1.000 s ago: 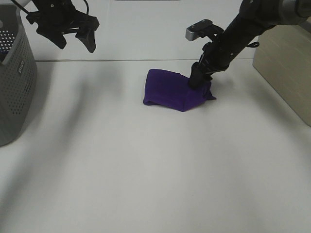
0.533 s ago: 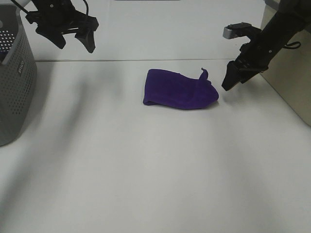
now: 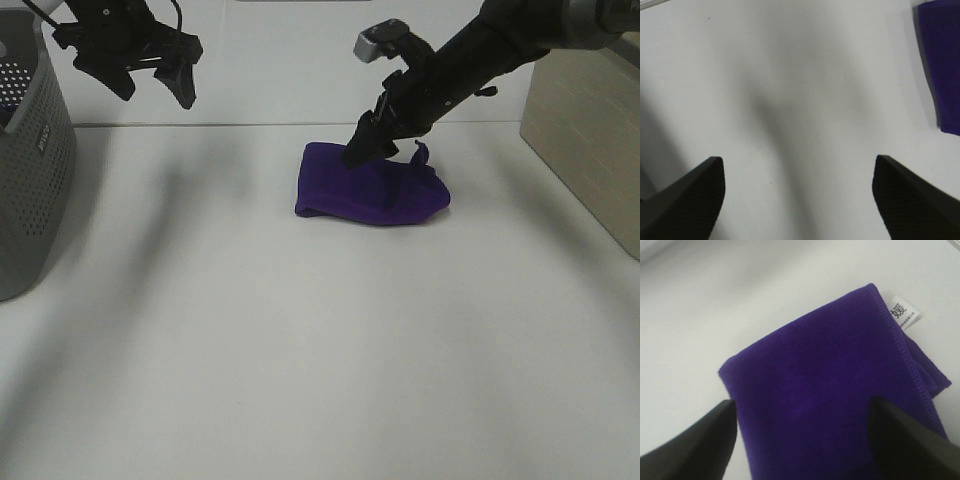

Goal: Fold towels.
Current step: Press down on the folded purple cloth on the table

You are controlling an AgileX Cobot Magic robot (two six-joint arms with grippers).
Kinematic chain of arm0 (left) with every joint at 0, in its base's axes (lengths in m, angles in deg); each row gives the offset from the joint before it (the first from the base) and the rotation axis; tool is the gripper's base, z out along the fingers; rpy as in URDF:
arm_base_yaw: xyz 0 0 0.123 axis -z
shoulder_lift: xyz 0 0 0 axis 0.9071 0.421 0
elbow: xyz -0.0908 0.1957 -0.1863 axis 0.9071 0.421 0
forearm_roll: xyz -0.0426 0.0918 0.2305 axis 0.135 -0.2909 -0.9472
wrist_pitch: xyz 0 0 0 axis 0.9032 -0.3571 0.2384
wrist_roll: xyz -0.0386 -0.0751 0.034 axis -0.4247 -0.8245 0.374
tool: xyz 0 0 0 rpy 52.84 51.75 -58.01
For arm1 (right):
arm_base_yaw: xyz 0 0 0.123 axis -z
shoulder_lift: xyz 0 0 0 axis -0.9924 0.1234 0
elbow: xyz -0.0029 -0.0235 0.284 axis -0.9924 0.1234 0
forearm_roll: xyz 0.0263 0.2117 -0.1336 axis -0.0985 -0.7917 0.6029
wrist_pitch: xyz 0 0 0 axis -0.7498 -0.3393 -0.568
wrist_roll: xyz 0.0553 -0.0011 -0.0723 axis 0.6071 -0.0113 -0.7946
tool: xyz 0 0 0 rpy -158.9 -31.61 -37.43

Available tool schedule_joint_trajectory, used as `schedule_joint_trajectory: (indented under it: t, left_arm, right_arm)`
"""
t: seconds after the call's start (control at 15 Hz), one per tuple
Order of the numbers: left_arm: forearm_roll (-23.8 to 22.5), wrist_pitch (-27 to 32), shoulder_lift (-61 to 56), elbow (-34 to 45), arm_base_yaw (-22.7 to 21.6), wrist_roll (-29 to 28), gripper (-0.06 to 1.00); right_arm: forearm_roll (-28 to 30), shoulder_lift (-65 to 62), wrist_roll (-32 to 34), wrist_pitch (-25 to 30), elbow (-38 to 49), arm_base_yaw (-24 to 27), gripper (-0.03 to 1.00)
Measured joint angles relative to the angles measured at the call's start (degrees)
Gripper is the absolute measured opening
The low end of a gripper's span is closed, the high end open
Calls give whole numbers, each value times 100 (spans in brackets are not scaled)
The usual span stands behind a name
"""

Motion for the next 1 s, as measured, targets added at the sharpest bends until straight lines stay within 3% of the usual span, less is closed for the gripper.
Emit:
schedule_joint_trajectory:
  t: [0.27, 0.73, 1.0]
  left_arm:
    - [0, 0, 0, 0, 0, 46, 74]
    - [0, 0, 0, 0, 0, 46, 74]
    - [0, 0, 0, 0, 0, 46, 74]
  right_arm:
    - [418, 441, 172, -367, 0, 189, 72]
    - [579, 493, 573, 338, 0, 722, 72]
    - [332, 481, 487, 332, 0, 768, 72]
